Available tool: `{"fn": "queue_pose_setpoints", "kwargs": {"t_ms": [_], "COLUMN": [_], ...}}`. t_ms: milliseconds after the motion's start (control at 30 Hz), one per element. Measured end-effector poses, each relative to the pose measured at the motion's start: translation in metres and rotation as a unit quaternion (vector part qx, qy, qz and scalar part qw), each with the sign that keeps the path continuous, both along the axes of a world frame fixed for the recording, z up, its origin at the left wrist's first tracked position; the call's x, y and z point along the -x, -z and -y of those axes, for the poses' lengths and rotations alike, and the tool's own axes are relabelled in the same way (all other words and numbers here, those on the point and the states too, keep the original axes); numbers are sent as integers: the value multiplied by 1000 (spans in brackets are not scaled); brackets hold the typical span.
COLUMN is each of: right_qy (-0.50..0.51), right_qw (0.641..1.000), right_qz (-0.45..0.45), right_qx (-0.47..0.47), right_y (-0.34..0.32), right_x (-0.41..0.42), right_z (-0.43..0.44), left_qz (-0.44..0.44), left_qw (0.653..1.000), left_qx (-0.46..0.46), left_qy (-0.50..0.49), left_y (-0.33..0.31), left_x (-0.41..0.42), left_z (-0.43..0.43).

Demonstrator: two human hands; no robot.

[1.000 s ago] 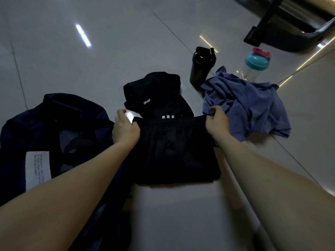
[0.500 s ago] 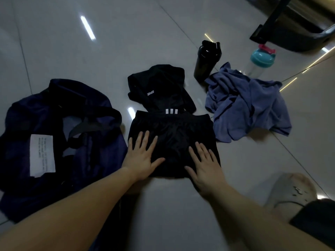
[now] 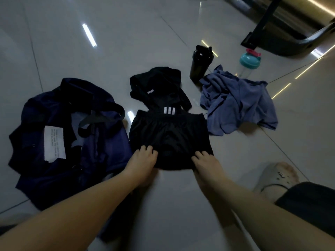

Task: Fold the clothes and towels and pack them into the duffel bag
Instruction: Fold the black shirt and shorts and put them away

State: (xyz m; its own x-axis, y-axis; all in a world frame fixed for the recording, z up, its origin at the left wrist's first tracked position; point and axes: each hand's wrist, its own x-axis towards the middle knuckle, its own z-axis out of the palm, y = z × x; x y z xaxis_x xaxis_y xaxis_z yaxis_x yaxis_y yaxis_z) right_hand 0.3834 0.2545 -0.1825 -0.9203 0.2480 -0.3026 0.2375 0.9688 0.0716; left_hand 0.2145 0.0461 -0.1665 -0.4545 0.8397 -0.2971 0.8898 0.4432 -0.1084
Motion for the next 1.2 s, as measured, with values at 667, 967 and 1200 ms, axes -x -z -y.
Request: {"fn": "queue_pose_setpoints", "kwargs": {"t_ms": [667,967,1200], "right_qy": [19,55,127], "right_qw": [982,929,981], "right_qz": [71,340,64], "right_qx": [176,137,129], "right_y": [-106,-70,-63], "right_x": [-1,-33,-1], "right_z": [-21,4,-19], "left_qz": [238,283,172], "left_qw": [968,958,967], "left_qx": [-66,50,-116], "left_qy": [-52,-14,-146], "left_y": [-76,-32,-29], "left_x": [3,-55,-4], "left_z": [13,25,4]}}
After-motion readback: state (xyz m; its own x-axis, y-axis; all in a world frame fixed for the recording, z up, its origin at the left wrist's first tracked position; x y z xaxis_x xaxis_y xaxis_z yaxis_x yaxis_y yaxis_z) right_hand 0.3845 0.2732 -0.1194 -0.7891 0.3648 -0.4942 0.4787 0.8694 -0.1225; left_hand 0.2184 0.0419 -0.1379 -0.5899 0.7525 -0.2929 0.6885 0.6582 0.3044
